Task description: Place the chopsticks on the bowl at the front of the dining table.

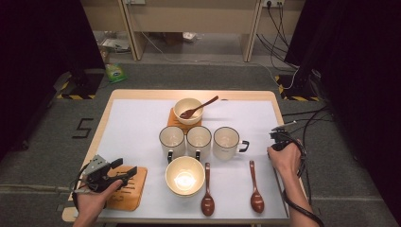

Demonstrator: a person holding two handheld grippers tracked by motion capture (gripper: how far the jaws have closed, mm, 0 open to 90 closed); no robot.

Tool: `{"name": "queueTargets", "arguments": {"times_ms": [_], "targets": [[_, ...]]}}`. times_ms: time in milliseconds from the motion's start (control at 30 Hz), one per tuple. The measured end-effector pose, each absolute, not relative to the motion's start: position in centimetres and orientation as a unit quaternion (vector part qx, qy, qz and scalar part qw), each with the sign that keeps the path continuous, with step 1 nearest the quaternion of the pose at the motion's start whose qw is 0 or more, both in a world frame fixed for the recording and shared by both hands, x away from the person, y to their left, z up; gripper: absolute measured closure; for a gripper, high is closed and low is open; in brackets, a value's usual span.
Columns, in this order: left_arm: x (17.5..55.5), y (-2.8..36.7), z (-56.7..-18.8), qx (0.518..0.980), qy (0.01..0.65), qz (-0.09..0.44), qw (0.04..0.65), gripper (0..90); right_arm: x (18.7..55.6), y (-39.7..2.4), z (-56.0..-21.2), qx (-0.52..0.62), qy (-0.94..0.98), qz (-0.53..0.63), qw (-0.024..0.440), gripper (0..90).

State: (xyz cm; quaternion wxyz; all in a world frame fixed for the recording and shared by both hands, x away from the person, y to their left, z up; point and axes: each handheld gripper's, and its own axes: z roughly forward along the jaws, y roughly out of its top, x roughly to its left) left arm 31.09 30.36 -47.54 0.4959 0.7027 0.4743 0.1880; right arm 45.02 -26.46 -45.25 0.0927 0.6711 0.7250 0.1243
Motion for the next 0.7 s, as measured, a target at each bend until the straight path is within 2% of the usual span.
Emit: {"name": "queueTargets", "arguments": {"times_ms": [700], "targets": [[31.1, 30.5, -47.6, 0.702, 0.477, 0.190, 0.494, 24.8, 47.1, -26.7, -45.1, 0.677, 0.716, 0.142, 0.091, 84.1]]}}
